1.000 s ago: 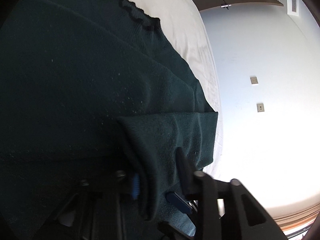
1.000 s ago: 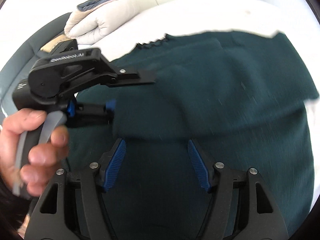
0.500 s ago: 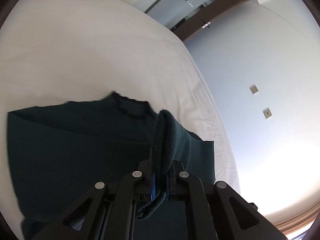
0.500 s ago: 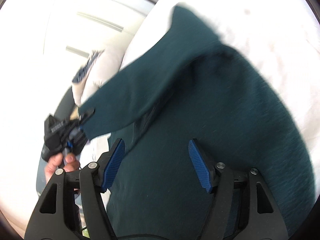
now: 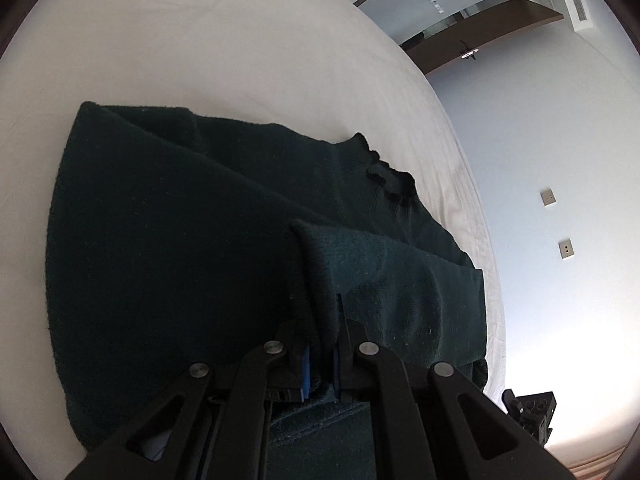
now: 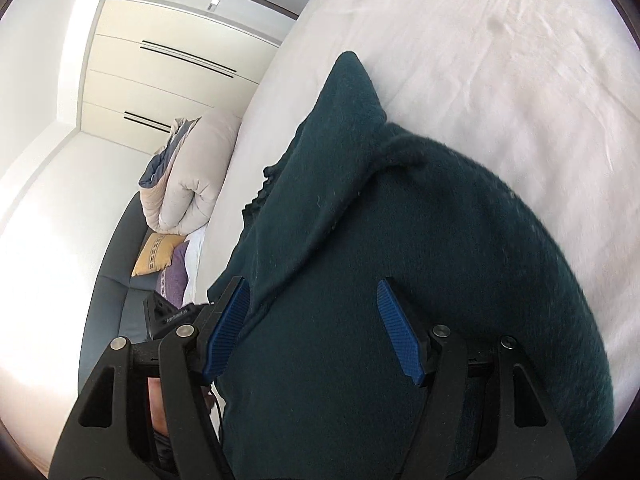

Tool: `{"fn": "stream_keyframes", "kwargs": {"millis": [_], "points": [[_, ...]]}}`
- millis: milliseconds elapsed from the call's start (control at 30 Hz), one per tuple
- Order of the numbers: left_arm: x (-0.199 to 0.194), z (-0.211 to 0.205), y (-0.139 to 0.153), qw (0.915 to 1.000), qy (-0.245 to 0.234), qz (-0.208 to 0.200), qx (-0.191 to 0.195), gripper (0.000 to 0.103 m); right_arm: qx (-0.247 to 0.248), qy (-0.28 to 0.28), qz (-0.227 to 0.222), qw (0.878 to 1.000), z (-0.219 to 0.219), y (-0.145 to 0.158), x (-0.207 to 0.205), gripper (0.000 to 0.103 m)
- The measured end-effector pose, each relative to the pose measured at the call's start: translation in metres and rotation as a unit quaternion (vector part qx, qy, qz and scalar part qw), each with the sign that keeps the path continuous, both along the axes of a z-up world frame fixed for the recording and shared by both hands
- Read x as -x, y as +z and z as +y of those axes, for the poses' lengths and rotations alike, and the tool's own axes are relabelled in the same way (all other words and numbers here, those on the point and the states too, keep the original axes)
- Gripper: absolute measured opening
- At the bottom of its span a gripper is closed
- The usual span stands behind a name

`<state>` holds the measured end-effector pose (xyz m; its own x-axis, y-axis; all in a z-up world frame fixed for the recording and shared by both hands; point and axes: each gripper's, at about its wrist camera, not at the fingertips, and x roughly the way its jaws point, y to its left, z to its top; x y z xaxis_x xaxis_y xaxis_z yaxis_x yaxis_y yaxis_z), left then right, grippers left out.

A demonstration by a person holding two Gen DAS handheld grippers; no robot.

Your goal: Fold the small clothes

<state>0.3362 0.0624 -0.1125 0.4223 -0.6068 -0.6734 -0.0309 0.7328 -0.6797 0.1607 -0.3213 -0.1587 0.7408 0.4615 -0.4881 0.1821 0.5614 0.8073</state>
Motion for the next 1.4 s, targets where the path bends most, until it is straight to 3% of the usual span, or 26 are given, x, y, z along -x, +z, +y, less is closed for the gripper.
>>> {"fn": "stream_keyframes", "kwargs": {"millis": [67,233,600,767,867,1100,1233,1400], "points": [[-0.003,-0.002,-0.002,0.9999,0.002,0.001,0.010,0.007,0.001,-0.008,-0.004,1.000,-0.001,0.007,-0.008,0.076],[0.004,0.003,-0.004,0.9997,0.000,0.005,0.024,0.007,-0.015,-0.013,0.001,1.000,-0.014,0.008,-0.045,0.076],[-0.001,0.005,-0.014,0.9992,-0.007,0.008,0.038,0.007,-0.142,-0.060,-0.019,0.988,-0.067,-0.013,-0.077,0.075],[-0.002,0.007,-0.015,0.9990,-0.004,0.012,0.043,0.010,-0.145,-0.059,-0.024,0.987,-0.066,-0.014,-0.074,0.074],[-0.005,0.009,-0.013,0.9991,-0.004,0.012,0.040,0.010,-0.137,-0.050,-0.004,0.989,-0.059,-0.008,-0.068,0.075],[-0.007,0.010,-0.010,0.9995,-0.007,0.007,0.031,0.010,-0.127,-0.019,-0.008,0.992,-0.072,0.022,-0.055,0.076],[-0.009,0.009,-0.007,0.9995,-0.005,0.009,0.030,0.012,-0.105,-0.012,-0.022,0.994,-0.083,0.043,-0.074,0.076],[-0.010,0.006,-0.004,0.9998,-0.008,0.003,0.016,0.013,-0.094,0.037,-0.007,0.995,-0.076,0.043,-0.127,0.076]]}}
